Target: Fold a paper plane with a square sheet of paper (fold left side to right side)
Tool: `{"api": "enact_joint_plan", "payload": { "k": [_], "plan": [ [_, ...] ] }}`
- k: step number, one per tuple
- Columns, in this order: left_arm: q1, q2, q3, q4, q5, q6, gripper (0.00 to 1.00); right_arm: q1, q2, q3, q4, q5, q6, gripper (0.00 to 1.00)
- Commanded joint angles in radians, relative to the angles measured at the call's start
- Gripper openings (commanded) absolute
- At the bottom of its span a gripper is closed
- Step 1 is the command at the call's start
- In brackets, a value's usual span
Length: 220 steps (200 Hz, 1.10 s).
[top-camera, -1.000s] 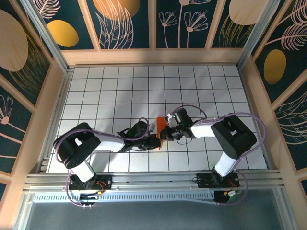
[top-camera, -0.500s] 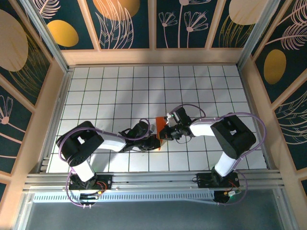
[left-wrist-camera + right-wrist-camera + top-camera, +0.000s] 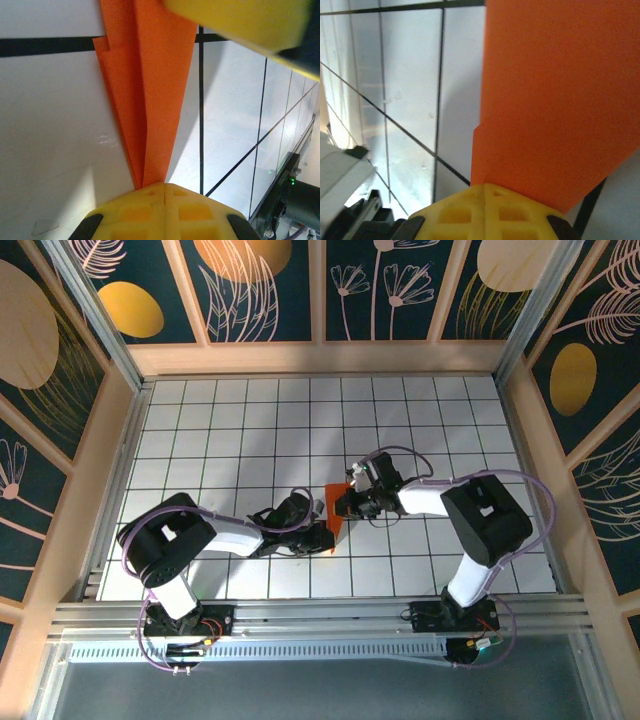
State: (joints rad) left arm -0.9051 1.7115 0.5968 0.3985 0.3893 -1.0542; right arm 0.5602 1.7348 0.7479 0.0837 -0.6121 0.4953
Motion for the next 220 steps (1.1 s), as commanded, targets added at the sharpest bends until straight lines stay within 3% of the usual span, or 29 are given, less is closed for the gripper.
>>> {"api": "enact_joint_plan", "payload": {
  "k": [1,38,109,220],
  "plan": [
    [0.001,-0.032,0.007,-0.056,-0.035,0.012,0.00,-0.006,0.040,0.008,-0.041,0.038,-0.028,0.00],
    [0.034,-0.068,0.052,-0.061,0.018,0.041,0.00,-0.007,0.060,-0.009,-0.056,0.049,-0.030,0.00],
    [0.041,0.056,0.136,-0.079,0.034,0.085,0.00,-0.006,0.050,-0.020,-0.058,0.051,-0.026,0.00],
    [0.003,0.066,0.046,-0.027,0.028,0.038,0.00,-0.006,0.077,0.007,-0.107,0.089,-0.046,0.00]
  ]
}}
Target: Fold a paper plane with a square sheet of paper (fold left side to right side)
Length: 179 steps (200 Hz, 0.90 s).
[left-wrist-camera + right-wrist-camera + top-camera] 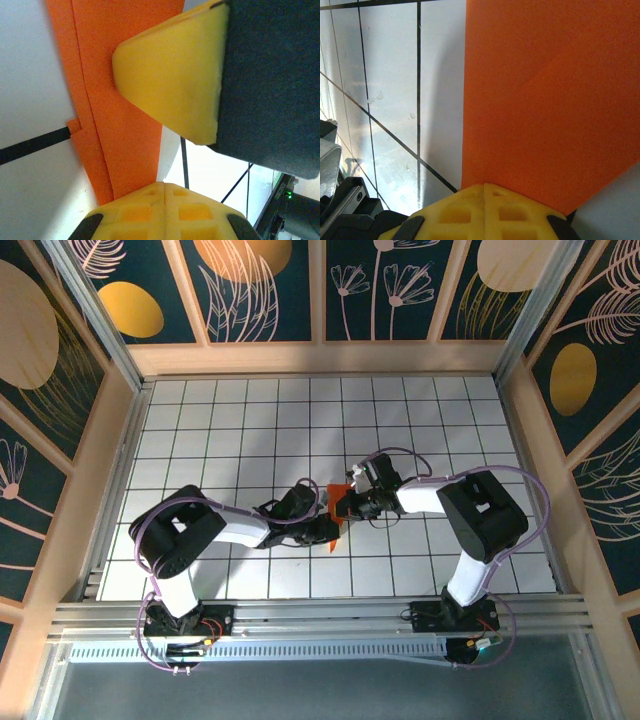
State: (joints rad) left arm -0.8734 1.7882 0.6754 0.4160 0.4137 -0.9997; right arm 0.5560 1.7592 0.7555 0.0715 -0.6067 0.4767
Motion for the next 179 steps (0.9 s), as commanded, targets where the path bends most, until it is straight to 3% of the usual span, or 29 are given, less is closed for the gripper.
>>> {"api": "enact_joint_plan", "payload": {
  "k": [1,83,179],
  "plan": [
    [-0.031,-0.009,-0.032,-0.045,0.003,-0.016,0.00,-0.002,0.053,-0.001,-0.096,0.083,-0.028,0.00],
    [-0.115,-0.065,-0.067,-0.123,-0.065,-0.031,0.00,-0.002,0.065,0.008,-0.114,0.088,-0.039,0.00],
    [-0.168,-0.129,-0.155,-0.052,-0.070,-0.091,0.00,-0.002,0.058,0.022,-0.117,0.080,-0.046,0.00]
  ]
}}
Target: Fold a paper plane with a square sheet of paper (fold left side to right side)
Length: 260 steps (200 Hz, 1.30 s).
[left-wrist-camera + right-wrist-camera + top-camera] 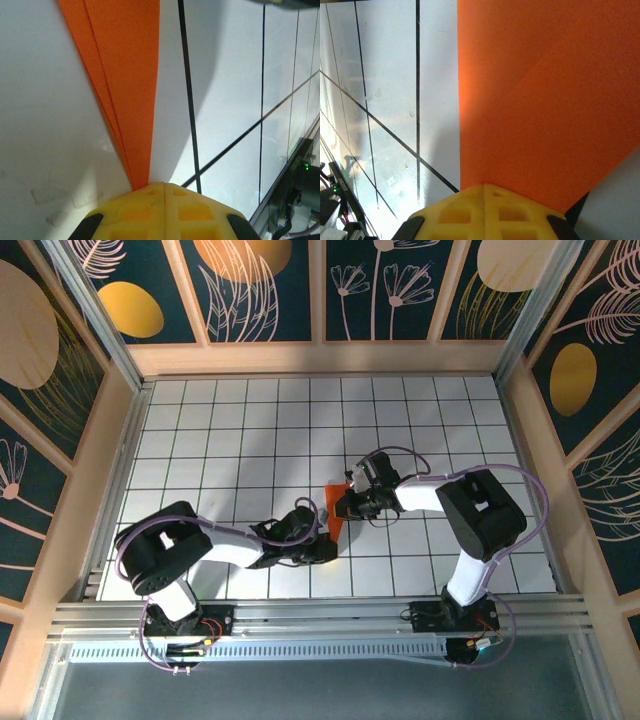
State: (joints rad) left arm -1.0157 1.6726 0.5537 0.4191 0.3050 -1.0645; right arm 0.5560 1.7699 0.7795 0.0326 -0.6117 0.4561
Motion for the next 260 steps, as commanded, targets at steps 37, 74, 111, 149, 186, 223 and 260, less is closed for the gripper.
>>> {"api": "enact_joint_plan", "payload": {
  "k": [37,74,111,149,186,223,260],
  "plan": [
    [-0.023,-0.115,-0.055,-0.035,0.002,-0.039,0.00,-0.001,-0.003,0.061,-0.105,0.069,-0.039,0.00],
    [0.058,-0.257,-0.055,-0.122,-0.056,-0.004,0.00,-0.002,-0.115,0.163,-0.214,0.173,-0.064,0.23],
    [0.188,-0.379,-0.056,-0.244,-0.197,0.057,0.09,0.042,-0.205,0.228,-0.367,0.371,-0.036,0.49],
    [0.234,-0.452,-0.019,-0.386,-0.428,0.099,0.29,0.178,-0.174,0.283,-0.516,0.646,0.052,0.69],
    [0.243,-0.500,-0.018,-0.424,-0.513,0.104,0.33,0.255,-0.071,0.316,-0.529,0.740,0.107,0.68],
    [0.243,-0.517,-0.035,-0.446,-0.511,0.102,0.31,0.274,0.009,0.358,-0.551,0.775,0.107,0.59],
    [0.244,-0.537,-0.051,-0.444,-0.519,0.087,0.28,0.277,-0.005,0.359,-0.567,0.807,0.110,0.35]
  ]
}}
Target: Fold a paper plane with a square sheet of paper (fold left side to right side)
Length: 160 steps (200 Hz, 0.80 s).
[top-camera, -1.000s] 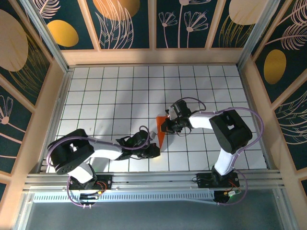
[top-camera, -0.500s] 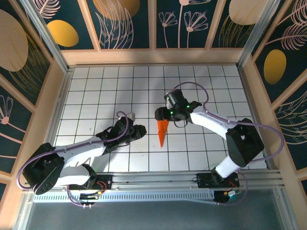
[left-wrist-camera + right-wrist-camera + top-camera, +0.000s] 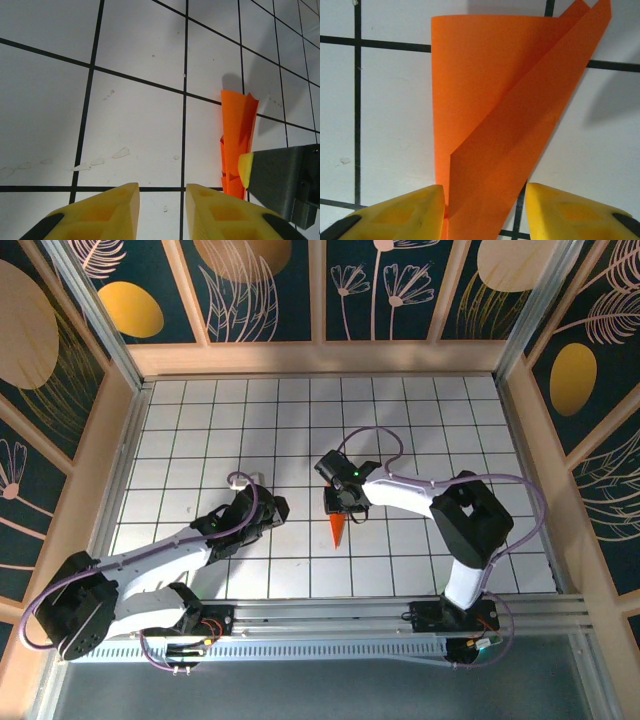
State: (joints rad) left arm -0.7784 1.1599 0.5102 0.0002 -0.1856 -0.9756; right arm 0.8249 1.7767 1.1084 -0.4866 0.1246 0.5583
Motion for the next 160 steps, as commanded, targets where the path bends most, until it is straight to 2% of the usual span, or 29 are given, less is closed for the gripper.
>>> {"api": "enact_joint_plan", "payload": {
  "k": [1,38,77,93,106,126,137,160],
  "plan": [
    [0.007,-0.025,-0.006,-0.025,-0.029,-0.002,0.28,0.008,-0.014,0.031,-0.049,0.071,0.007,0.35],
    [0.005,-0.040,0.015,-0.057,-0.062,0.007,0.28,0.010,-0.049,0.050,-0.096,0.116,-0.010,0.00],
    [0.024,-0.078,0.052,-0.087,-0.084,0.020,0.33,0.008,-0.183,0.072,-0.081,0.109,-0.072,0.00],
    [0.062,-0.105,0.049,-0.062,-0.040,0.016,0.36,-0.015,-0.260,0.024,0.039,-0.021,-0.118,0.00],
    [0.110,-0.135,0.030,-0.018,0.033,0.007,0.37,-0.060,-0.338,-0.069,0.193,-0.232,-0.116,0.00],
    [0.191,-0.180,-0.016,0.054,0.140,-0.020,0.37,-0.144,-0.373,-0.230,0.508,-0.541,-0.014,0.00],
    [0.225,-0.200,-0.036,0.071,0.174,-0.029,0.37,-0.151,-0.346,-0.275,0.623,-0.621,0.026,0.00],
    [0.265,-0.223,-0.063,0.072,0.213,-0.033,0.38,-0.141,-0.244,-0.327,0.806,-0.705,0.095,0.00]
  ]
}}
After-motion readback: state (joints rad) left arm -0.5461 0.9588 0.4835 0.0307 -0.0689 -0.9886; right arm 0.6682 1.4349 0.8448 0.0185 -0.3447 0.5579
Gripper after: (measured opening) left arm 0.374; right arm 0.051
